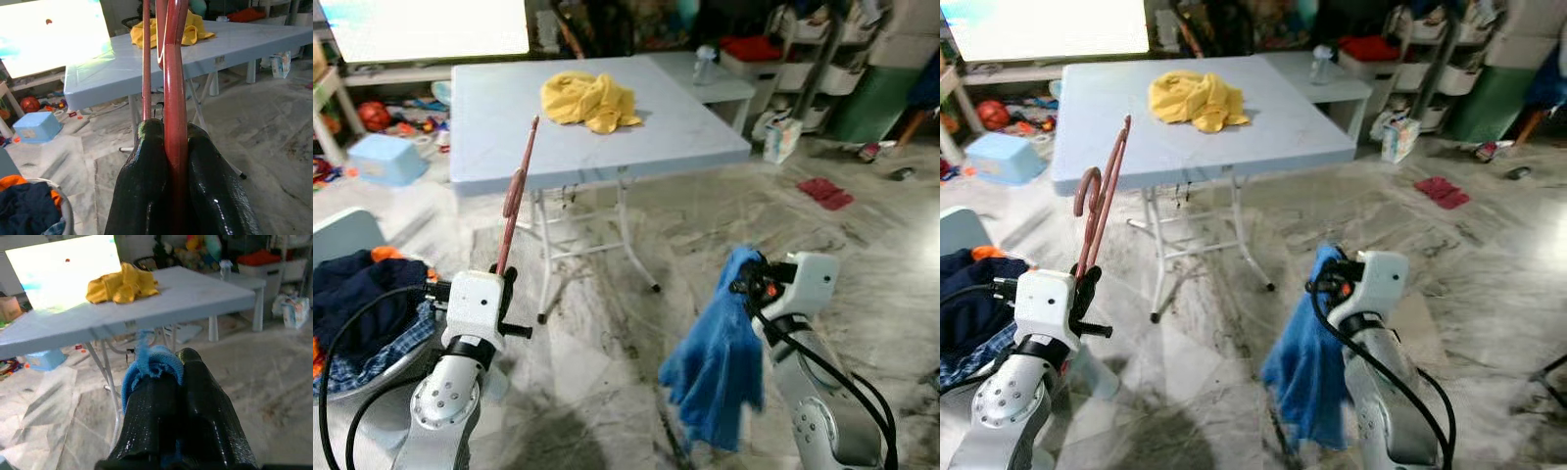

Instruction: Hang hanger

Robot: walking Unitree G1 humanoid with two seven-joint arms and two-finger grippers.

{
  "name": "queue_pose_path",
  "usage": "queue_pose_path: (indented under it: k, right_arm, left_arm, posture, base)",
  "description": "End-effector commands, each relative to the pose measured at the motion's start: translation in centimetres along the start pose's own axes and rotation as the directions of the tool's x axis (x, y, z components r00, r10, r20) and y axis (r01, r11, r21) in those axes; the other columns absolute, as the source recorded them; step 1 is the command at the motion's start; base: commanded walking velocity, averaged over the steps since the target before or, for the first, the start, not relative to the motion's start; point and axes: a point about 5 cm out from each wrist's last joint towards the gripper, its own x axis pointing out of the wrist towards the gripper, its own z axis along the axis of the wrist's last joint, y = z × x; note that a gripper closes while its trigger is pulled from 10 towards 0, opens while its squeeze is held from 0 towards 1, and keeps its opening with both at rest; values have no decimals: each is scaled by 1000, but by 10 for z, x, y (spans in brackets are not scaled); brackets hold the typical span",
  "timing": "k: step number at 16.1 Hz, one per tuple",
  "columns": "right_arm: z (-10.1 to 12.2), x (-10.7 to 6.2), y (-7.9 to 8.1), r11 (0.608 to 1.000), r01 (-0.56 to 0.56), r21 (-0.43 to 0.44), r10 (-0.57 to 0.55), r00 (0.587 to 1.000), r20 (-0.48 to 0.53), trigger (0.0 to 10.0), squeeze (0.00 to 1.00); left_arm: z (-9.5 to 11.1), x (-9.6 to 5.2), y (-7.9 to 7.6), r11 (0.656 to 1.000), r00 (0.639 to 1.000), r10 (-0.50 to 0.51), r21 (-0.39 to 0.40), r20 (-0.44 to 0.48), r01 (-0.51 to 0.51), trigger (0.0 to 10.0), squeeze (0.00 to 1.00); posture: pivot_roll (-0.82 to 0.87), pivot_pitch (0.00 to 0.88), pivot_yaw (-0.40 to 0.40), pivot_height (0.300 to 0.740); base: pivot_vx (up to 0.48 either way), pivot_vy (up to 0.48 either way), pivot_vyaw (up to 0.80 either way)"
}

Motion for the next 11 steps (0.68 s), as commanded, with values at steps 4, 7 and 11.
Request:
queue_pose_path:
  k: [4, 7, 11]
  right_arm:
    - [14, 7, 2, 1000, 0, -18, 1, 999, 48, 10000, 0]
    - [14, 12, 8, 999, -17, -48, 20, 999, 46, 10000, 0]
    - [12, 17, 17, 997, -29, -66, 33, 998, 62, 10000, 0]
  left_arm:
    - [3, -2, -4, 1000, 1000, 16, -26, -7, -16, 10000, 0]
    - [7, 3, -4, 998, 999, 33, -44, 7, -32, 10000, 0]
    - [13, 15, 9, 996, 998, 65, -57, 22, -63, 10000, 0]
  posture:
    - [98, 35, -59, 740]
    - [110, 36, -66, 740]
    - [113, 27, -57, 740]
  base:
    - [337, 0, 0]
    - [348, 0, 0]
    - [361, 0, 558]
